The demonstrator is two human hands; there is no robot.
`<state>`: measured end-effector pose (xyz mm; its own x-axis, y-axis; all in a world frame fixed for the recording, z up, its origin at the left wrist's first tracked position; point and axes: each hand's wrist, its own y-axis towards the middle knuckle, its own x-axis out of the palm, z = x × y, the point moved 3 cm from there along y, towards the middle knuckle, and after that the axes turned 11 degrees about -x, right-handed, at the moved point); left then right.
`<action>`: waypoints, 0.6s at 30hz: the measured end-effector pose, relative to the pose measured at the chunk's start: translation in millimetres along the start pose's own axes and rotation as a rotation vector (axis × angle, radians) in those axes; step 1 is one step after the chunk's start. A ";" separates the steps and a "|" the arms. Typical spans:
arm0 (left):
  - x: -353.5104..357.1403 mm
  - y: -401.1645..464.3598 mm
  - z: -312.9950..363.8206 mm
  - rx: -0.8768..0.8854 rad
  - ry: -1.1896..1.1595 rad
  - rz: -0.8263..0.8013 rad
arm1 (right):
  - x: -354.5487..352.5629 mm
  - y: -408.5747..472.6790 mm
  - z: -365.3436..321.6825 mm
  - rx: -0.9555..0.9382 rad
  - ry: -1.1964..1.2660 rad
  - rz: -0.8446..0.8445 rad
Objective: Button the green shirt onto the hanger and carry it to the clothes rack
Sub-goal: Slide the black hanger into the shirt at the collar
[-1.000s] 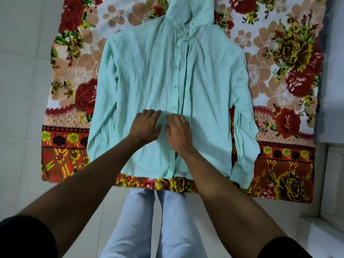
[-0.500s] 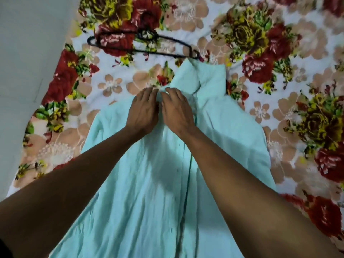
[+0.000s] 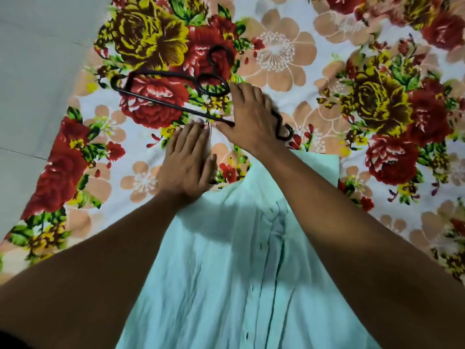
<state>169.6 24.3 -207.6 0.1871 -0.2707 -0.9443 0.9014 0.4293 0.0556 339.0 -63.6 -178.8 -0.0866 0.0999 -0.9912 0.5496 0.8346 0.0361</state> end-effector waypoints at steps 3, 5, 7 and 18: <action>0.9 1.6 -1.1 -0.014 0.012 0.000 | -4.7 17.3 2.7 -0.008 0.043 -0.040; 1.9 3.0 -1.2 -0.011 0.011 -0.007 | -11.7 25.6 7.7 -0.029 0.086 -0.037; 2.7 3.4 0.0 -0.007 0.004 -0.001 | -19.1 30.8 15.0 -0.041 0.126 0.007; -2.7 1.0 0.8 -0.011 -0.021 -0.047 | -75.9 -57.3 27.4 -0.003 0.130 0.203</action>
<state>170.3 24.7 -204.7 0.1526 -0.3085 -0.9389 0.9049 0.4255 0.0073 336.9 -133.9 -109.1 -0.0811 0.3351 -0.9387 0.5643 0.7917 0.2339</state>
